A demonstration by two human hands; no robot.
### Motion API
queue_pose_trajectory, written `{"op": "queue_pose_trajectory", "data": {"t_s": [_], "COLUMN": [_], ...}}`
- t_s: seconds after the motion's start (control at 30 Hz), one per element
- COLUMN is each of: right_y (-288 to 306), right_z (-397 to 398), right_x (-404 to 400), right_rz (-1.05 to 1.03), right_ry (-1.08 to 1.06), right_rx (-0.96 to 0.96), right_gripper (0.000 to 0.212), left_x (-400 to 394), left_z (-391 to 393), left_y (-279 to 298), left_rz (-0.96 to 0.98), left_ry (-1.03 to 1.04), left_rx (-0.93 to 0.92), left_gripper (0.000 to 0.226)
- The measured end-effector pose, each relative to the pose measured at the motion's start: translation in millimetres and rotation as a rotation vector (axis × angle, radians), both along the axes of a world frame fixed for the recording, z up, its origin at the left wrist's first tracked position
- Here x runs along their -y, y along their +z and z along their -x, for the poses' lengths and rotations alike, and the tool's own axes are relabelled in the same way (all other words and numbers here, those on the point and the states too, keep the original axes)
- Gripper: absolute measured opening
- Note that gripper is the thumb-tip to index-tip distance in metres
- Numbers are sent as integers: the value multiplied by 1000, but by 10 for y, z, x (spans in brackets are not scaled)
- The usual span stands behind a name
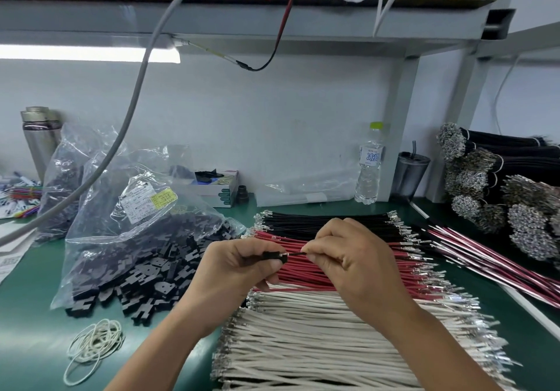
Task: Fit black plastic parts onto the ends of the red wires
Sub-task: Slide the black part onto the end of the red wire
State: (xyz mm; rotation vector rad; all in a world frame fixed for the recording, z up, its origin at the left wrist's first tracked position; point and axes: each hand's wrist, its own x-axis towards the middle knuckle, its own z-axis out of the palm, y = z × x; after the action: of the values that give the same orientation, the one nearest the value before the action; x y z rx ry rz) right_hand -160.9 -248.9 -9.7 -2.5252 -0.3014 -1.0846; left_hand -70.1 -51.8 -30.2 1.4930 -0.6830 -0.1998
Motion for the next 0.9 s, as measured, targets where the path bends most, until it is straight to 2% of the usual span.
{"op": "queue_pose_trajectory", "data": {"t_s": [0.1,0.27,0.5,0.63,0.7,0.8,0.83,0.9], "right_y": [-26,-38,-78,-87,-30,14,-3,-74], "right_z": [-12,-40,-129,-148,-146,-147,-164,-251], "right_x": [-52,-50,-151,-158,-130,-130,-155,-247], "right_rz": [38,-5,5,65,117,188,216,266], "right_ry": [-16,-4,23,9,-67,-125,-115,-131], "right_rx": [2,-39,10,13,106,343,350,167], "right_gripper": [4,4,8,9,8,3,3,11], "left_x": [29,12,8,25,51,49,28,-23], "left_z": [-6,-3,17,11,4,-46,-70,-116], "left_y": [-24,-8,30,19,23,50,54,52], "left_rz": [-70,-51,-50,-62,-13,142,190,263], "left_ry": [62,70,78,88,99,173,200,241], "left_rx": [88,71,112,121,81,18,-14,-77], "left_gripper": [26,23,24,24,21,17,17,17]}}
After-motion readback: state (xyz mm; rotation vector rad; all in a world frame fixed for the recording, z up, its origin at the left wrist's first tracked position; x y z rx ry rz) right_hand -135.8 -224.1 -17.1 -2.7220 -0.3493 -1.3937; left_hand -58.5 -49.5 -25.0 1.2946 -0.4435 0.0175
